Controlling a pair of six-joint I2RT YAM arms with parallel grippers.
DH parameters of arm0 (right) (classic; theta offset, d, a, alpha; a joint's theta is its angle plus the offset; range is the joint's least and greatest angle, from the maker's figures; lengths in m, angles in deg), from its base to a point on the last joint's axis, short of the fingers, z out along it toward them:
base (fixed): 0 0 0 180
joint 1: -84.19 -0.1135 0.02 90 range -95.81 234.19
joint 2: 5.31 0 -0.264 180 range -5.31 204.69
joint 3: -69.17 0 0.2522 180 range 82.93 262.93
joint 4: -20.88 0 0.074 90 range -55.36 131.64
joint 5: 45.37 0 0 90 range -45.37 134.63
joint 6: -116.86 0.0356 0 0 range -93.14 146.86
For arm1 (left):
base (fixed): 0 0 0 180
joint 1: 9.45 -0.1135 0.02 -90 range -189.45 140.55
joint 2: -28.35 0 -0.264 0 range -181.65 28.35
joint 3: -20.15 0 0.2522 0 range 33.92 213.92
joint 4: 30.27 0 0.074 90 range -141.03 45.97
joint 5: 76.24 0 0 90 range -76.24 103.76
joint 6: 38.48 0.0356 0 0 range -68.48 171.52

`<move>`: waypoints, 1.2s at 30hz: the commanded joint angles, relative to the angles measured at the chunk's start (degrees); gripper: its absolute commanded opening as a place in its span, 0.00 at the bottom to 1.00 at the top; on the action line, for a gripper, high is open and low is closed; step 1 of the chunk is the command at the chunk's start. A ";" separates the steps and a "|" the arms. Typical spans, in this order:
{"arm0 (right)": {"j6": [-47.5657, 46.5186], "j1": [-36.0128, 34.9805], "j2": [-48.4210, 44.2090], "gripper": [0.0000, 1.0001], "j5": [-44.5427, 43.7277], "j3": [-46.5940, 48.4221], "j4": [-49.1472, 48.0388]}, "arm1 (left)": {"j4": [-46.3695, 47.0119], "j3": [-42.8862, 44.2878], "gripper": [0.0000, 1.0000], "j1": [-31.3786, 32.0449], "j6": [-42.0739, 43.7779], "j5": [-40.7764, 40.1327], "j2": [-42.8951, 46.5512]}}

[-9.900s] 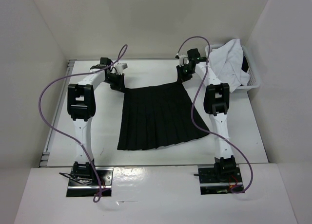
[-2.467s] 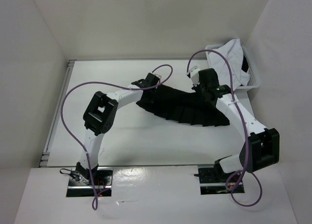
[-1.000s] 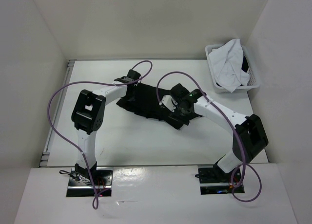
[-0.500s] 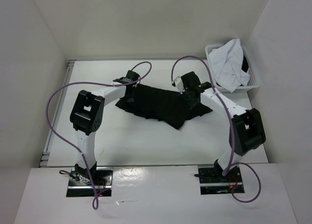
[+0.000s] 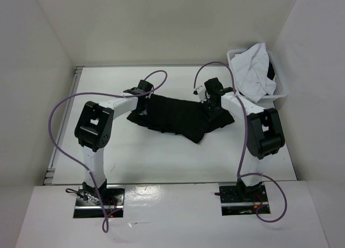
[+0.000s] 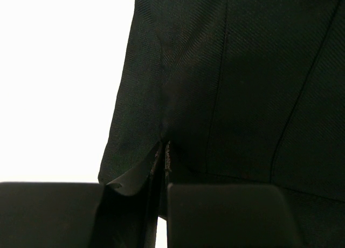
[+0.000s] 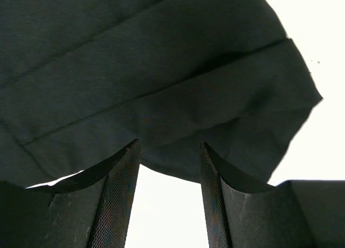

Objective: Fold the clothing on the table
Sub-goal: Fold the skirt

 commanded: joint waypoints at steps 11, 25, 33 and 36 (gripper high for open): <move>-1.31 -0.96 -2.82 0.52 5.01 2.53 3.99 | -3.23 -3.72 0.08 -0.38 0.33 3.19 1.68; -3.51 -7.18 -7.92 0.53 0.61 1.22 7.76 | -5.70 -3.19 0.00 -0.91 1.38 3.19 4.58; -4.13 -16.77 -12.41 0.56 -1.50 -0.29 12.16 | -8.33 -2.66 0.39 -5.12 3.14 10.03 6.86; -4.13 -16.78 -12.41 0.56 -1.50 -1.42 12.16 | -8.86 -3.19 0.54 -5.83 3.67 11.27 7.48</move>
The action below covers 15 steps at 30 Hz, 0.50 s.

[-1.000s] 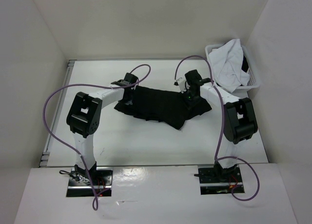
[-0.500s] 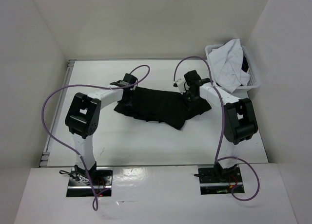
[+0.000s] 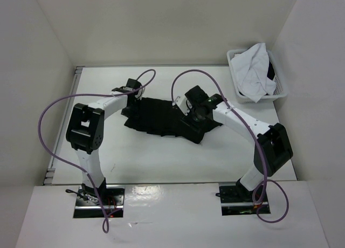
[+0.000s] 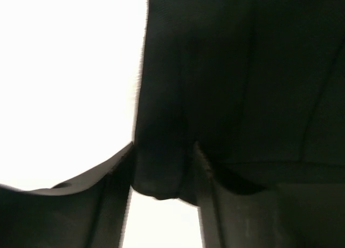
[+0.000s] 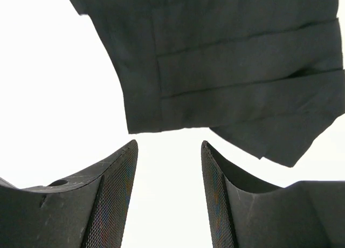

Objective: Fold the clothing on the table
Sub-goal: Fold the skirt

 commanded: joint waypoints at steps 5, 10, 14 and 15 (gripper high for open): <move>-0.43 0.44 -1.77 0.56 -1.44 -2.46 1.38 | -2.59 -1.69 0.66 -1.96 1.27 5.23 3.64; -0.43 0.44 -1.77 0.56 -3.19 -3.51 0.85 | -4.60 -0.55 0.67 -2.49 3.72 14.35 3.64; -0.43 0.44 -1.77 0.56 -3.20 -3.52 0.32 | -6.18 0.07 0.63 -2.49 4.87 18.41 3.64; -0.43 0.44 -1.77 0.56 -3.20 -3.52 0.32 | -6.19 0.07 0.63 -2.49 4.87 18.42 3.64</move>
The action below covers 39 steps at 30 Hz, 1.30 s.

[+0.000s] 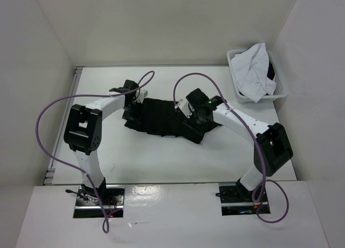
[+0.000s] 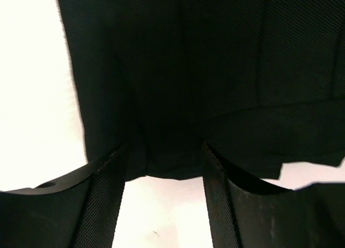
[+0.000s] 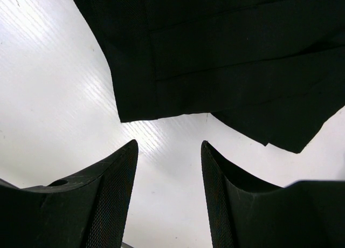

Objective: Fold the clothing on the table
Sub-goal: Fold the skirt

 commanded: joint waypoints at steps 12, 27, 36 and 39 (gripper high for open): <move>0.12 0.09 -0.01 0.56 -0.70 -0.08 -0.60 | -4.67 0.81 0.55 -0.92 2.76 7.46 0.88; 0.12 -0.44 1.57 0.55 -1.75 -0.08 -1.12 | -4.67 0.81 0.08 -1.45 2.76 7.98 0.35; -0.41 -5.71 -0.19 0.55 -6.59 -6.06 -2.35 | -4.67 0.81 0.00 -1.45 2.76 7.98 0.35; -0.41 -6.94 -0.71 0.57 -6.59 -6.06 -1.74 | -4.67 0.81 0.00 -1.45 2.76 7.46 -0.17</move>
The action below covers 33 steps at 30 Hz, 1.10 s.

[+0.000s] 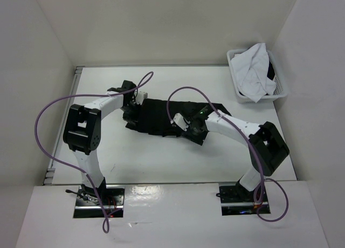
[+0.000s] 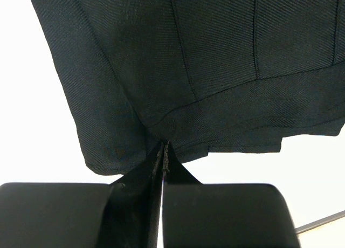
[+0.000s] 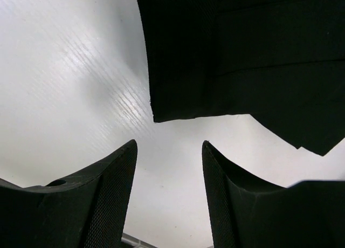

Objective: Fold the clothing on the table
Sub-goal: Fold the skirt

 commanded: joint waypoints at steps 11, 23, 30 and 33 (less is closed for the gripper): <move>0.11 -2.77 -2.64 0.78 -2.42 -1.01 -3.23 | -0.83 1.29 0.00 -0.34 0.11 0.75 -0.15; 1.87 -6.20 1.49 0.80 -7.87 -4.00 -10.62 | -0.83 0.77 0.00 -0.34 0.11 0.22 0.37; 2.40 -6.20 2.55 0.77 -12.87 -5.67 -14.57 | -0.83 0.24 0.00 -0.34 0.11 -0.31 0.99; 2.40 -6.20 3.07 0.74 -13.58 -6.20 -16.07 | -0.30 -0.28 0.00 -0.34 0.11 -0.31 1.52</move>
